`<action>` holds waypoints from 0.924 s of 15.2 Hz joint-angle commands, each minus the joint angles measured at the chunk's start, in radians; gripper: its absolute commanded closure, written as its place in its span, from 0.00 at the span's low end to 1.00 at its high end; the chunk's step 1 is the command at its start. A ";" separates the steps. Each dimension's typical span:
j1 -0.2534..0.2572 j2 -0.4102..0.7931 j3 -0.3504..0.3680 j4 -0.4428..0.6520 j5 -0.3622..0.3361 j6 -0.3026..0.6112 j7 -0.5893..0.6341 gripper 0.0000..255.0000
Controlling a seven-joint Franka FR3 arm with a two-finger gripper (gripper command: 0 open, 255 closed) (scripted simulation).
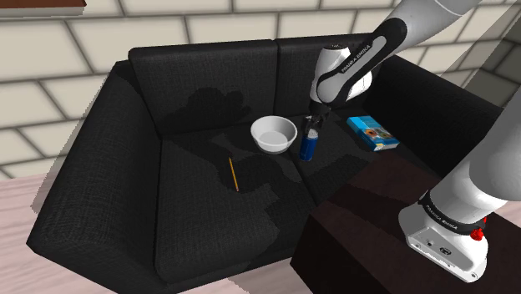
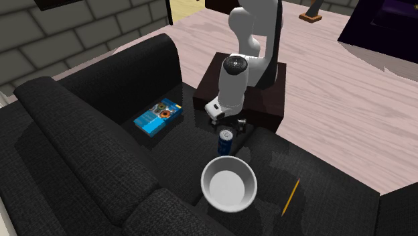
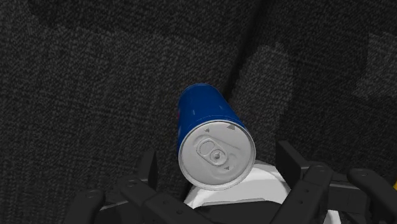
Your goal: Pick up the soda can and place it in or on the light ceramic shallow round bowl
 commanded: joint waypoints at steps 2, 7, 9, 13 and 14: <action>-0.001 0.049 -0.001 0.001 -0.002 0.048 -0.001 0.00; -0.001 0.049 -0.001 0.001 -0.002 0.048 -0.001 0.00; -0.001 0.049 -0.001 0.001 -0.002 0.048 -0.001 0.00; -0.001 0.048 -0.001 0.001 -0.002 0.048 -0.001 1.00; -0.001 0.049 -0.001 0.001 -0.002 0.049 -0.001 1.00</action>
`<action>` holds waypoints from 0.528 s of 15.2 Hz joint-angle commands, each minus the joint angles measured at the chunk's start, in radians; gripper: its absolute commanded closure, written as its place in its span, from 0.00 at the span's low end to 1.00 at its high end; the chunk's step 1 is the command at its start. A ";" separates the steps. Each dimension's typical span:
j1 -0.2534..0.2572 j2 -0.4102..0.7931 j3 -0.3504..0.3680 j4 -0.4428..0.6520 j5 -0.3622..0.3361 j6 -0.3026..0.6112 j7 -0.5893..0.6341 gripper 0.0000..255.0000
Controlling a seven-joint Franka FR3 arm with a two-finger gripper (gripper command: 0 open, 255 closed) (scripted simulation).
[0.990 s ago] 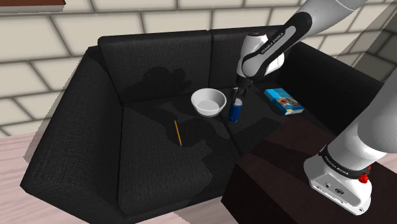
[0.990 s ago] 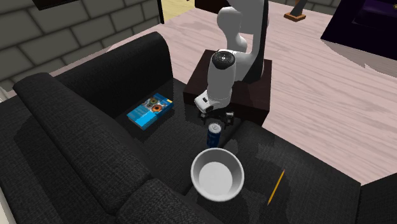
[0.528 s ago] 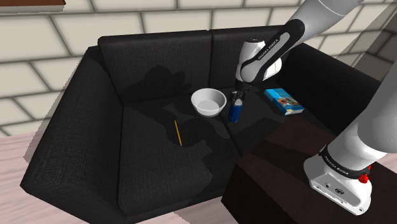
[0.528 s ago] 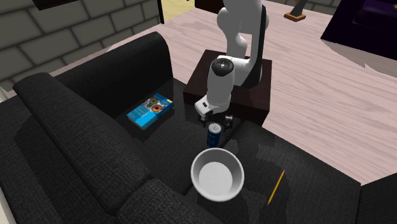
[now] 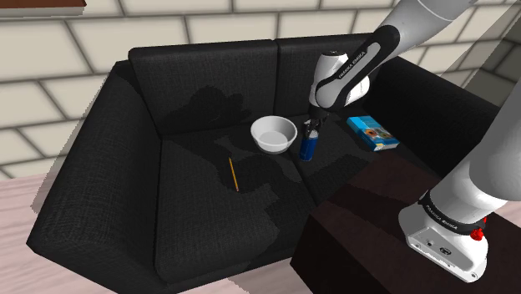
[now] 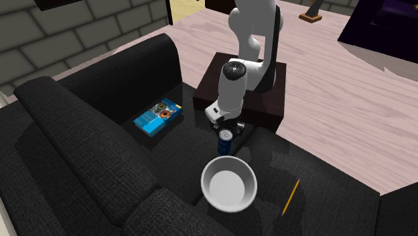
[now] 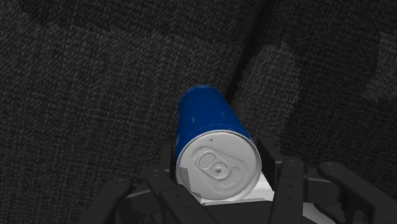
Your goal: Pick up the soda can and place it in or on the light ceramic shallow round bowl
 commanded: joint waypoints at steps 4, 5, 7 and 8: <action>0.000 0.001 0.000 -0.001 0.000 0.000 0.000 1.00; 0.000 0.001 0.000 -0.002 0.000 0.000 0.000 1.00; 0.000 -0.014 0.000 -0.002 0.000 -0.014 0.000 1.00; -0.001 -0.028 0.000 -0.003 0.001 -0.027 -0.001 1.00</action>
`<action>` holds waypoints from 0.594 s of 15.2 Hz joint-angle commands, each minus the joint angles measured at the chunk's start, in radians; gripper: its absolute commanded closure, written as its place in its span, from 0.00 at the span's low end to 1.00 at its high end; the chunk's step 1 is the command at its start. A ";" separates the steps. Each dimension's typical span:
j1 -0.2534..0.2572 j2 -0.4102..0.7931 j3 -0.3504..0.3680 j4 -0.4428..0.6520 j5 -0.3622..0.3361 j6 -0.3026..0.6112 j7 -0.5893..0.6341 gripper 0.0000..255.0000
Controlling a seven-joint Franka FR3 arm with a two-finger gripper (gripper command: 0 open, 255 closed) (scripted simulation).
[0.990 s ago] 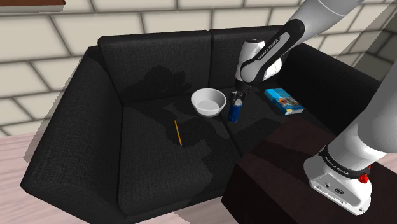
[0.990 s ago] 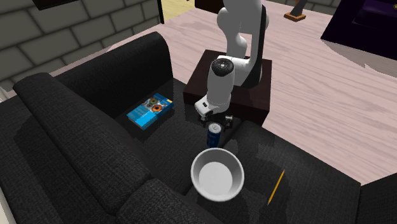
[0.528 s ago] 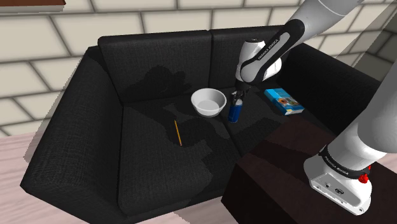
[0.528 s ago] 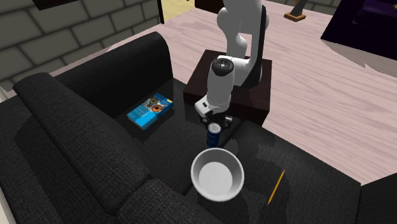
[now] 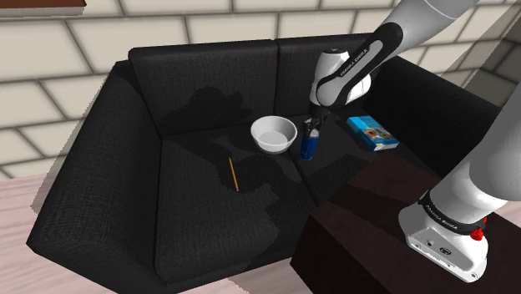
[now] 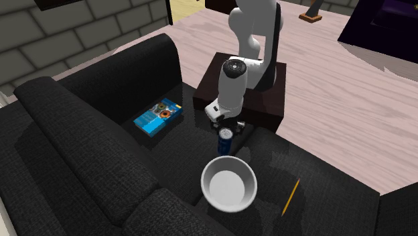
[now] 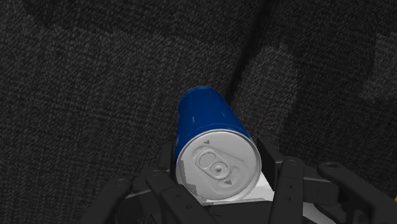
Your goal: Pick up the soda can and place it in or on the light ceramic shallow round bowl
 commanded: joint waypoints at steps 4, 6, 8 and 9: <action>0.000 -0.061 0.001 0.001 0.002 -0.063 0.000 1.00; 0.000 -0.088 0.001 0.003 0.003 -0.090 0.000 1.00; 0.000 -0.113 0.002 0.005 0.003 -0.118 -0.001 1.00; 0.000 -0.126 0.002 0.006 0.004 -0.132 -0.001 1.00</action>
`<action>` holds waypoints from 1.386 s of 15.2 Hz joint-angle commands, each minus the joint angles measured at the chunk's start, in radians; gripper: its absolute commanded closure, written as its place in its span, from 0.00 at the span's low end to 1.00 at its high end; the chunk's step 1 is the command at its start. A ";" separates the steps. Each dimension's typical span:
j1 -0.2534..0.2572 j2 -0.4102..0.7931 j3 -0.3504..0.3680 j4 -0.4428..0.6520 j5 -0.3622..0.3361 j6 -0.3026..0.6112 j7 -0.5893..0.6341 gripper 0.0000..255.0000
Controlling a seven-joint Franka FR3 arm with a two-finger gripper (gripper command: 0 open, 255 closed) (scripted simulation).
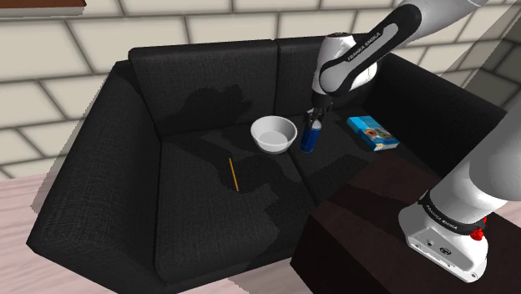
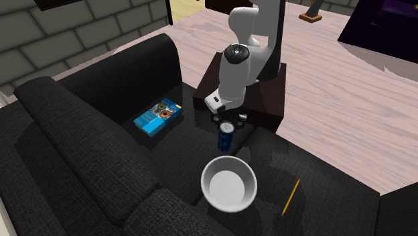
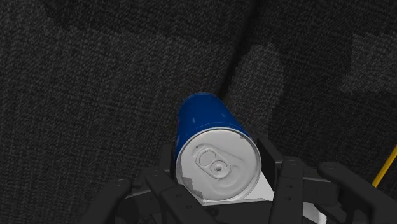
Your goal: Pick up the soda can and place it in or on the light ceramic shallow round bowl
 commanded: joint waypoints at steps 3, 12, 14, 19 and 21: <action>0.000 -0.049 0.000 0.008 0.001 -0.057 -0.001 1.00; 0.000 -0.147 0.000 0.038 0.003 -0.185 -0.003 1.00; 0.000 -0.166 0.000 0.048 0.004 -0.213 -0.003 1.00; 0.000 -0.203 0.000 0.069 0.004 -0.272 -0.003 1.00; 0.007 -0.148 0.009 0.157 0.003 -0.305 0.014 1.00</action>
